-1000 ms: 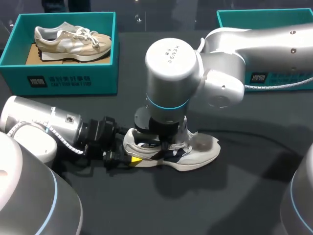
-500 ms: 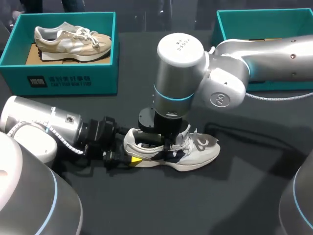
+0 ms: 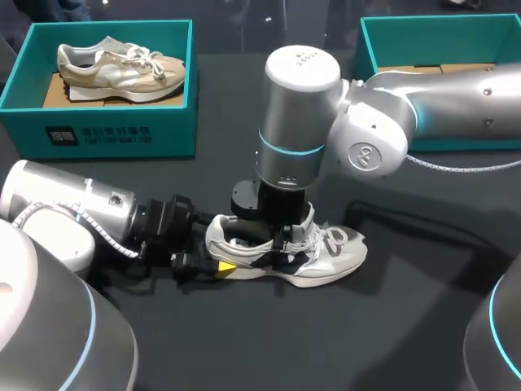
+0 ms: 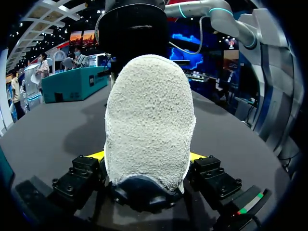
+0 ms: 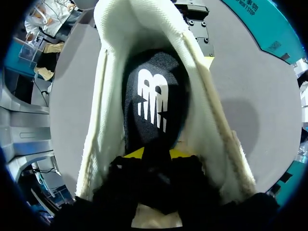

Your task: Take the shoe out of the shoebox, open the shoe tongue, remove and reinsert the insole, then place the shoe into the shoebox

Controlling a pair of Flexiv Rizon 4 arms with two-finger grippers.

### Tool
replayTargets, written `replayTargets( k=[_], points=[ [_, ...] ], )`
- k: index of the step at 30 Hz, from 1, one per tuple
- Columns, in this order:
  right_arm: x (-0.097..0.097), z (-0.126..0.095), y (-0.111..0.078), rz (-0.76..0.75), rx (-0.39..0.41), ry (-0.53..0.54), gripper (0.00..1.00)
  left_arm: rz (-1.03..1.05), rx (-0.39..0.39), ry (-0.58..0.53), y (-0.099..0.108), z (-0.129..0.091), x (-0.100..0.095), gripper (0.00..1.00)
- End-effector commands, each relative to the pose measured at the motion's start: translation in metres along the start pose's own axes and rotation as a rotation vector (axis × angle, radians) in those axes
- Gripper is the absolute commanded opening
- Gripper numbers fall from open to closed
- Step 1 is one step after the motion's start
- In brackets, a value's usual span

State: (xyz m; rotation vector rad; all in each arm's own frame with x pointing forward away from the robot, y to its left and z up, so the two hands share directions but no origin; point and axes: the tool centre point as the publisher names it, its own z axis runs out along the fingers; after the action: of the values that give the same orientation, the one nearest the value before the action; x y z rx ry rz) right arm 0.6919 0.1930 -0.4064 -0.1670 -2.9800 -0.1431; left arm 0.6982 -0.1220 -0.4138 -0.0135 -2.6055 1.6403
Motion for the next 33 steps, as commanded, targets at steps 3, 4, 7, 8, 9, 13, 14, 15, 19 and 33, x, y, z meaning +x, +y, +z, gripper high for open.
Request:
replayTargets(
  k=[3,4,7,8,9,13,14,15,19,33],
  points=[
    [0.018,0.025,-0.003,0.015,0.000,-0.014,0.00,-0.002,-0.002,-0.004,0.002,0.005,-0.004,0.00],
    [0.017,0.024,-0.004,0.016,0.000,-0.016,0.00,-0.002,-0.002,-0.004,0.002,0.005,-0.004,0.00],
    [0.015,0.021,-0.004,0.012,-0.017,-0.033,0.00,-0.002,-0.002,-0.004,0.002,0.005,-0.004,0.00],
    [0.015,0.018,-0.005,0.011,-0.028,-0.043,0.00,-0.002,-0.002,-0.004,0.002,0.005,-0.004,0.00],
    [0.014,0.016,-0.006,0.007,-0.043,-0.058,0.00,-0.002,-0.002,-0.004,0.002,0.005,-0.004,0.00],
    [0.011,0.006,-0.014,-0.013,-0.116,-0.106,0.00,-0.002,-0.002,-0.004,0.002,0.005,-0.004,0.00],
    [0.011,0.003,-0.016,-0.020,-0.145,-0.124,0.00,-0.002,-0.002,-0.004,0.002,0.005,-0.004,0.00],
    [0.010,-0.001,-0.018,-0.027,-0.171,-0.141,0.00,-0.002,-0.002,-0.004,0.002,0.005,-0.004,0.00],
    [0.007,-0.011,-0.026,-0.070,-0.240,-0.175,0.00,-0.002,-0.002,-0.004,0.002,0.005,-0.004,0.00],
    [-0.011,-0.024,-0.031,-0.212,-0.380,-0.210,0.00,-0.002,-0.002,-0.004,0.002,0.005,-0.004,0.00]
  ],
)
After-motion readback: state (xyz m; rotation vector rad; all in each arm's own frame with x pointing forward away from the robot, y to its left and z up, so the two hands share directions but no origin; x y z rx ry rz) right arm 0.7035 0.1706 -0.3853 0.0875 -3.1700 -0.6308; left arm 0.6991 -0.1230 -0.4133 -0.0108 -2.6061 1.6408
